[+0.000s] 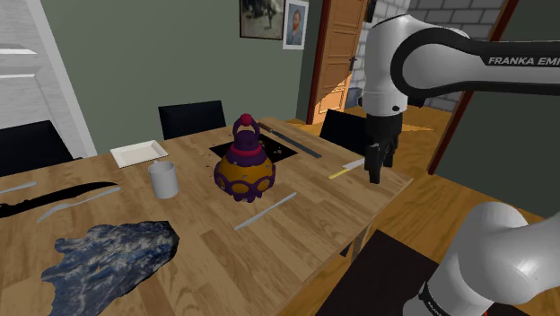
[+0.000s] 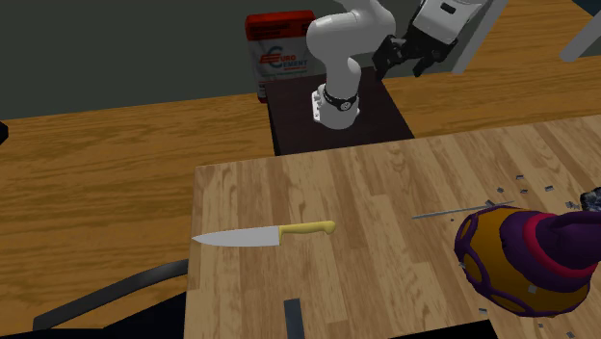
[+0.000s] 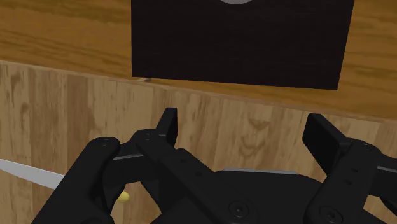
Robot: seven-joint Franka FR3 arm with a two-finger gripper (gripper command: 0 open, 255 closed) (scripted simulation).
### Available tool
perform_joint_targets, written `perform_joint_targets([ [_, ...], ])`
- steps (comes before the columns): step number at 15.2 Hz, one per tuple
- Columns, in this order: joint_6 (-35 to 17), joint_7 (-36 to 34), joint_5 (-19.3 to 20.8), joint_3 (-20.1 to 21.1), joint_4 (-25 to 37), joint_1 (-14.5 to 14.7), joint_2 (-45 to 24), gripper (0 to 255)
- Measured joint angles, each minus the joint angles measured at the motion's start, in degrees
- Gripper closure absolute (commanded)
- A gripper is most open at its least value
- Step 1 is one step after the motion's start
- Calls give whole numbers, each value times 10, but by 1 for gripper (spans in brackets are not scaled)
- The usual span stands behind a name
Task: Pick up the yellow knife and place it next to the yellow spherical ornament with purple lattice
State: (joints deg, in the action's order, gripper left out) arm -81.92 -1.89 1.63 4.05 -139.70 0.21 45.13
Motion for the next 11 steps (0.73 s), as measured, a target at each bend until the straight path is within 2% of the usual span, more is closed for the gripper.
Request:
perform_joint_targets([
  [2,-11,-9,0,1,-2,-5,-6,0],
  [11,-187,-175,0,9,-7,-88,-126,0],
])
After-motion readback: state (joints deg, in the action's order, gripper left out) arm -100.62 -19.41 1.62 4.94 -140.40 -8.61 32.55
